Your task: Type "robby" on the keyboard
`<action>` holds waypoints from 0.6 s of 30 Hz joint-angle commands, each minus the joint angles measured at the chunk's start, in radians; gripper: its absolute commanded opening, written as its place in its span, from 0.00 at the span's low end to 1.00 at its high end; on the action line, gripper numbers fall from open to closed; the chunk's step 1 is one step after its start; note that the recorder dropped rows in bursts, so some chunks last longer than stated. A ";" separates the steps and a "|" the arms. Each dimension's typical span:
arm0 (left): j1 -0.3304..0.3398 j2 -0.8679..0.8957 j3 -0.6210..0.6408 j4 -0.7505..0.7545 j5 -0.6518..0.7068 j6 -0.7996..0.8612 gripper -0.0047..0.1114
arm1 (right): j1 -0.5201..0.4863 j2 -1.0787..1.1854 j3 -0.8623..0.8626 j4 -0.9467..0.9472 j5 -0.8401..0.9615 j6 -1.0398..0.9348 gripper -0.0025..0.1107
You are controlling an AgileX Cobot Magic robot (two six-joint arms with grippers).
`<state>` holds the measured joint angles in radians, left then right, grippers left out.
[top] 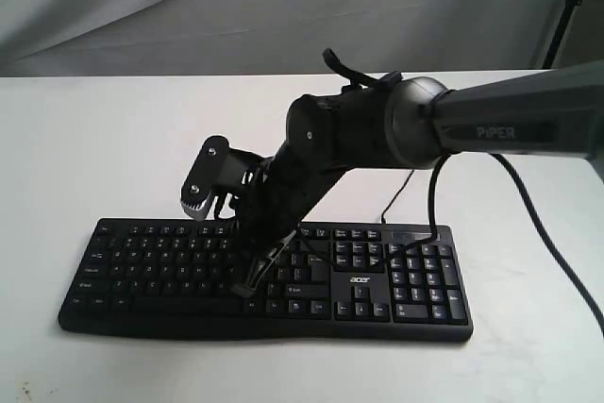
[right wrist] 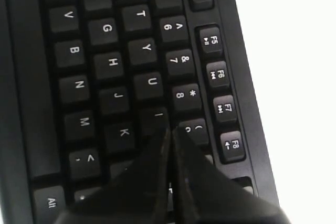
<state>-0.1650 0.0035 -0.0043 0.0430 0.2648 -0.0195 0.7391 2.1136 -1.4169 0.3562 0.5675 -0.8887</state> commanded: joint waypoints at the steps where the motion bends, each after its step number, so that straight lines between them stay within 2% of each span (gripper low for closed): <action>1: -0.006 -0.003 0.004 0.005 -0.005 -0.003 0.04 | -0.006 -0.012 0.002 0.002 -0.003 -0.011 0.02; 18: -0.006 -0.003 0.004 0.005 -0.005 -0.003 0.04 | 0.007 0.009 0.002 0.035 -0.011 -0.057 0.02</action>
<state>-0.1650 0.0035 -0.0043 0.0430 0.2648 -0.0195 0.7435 2.1259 -1.4169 0.3819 0.5633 -0.9327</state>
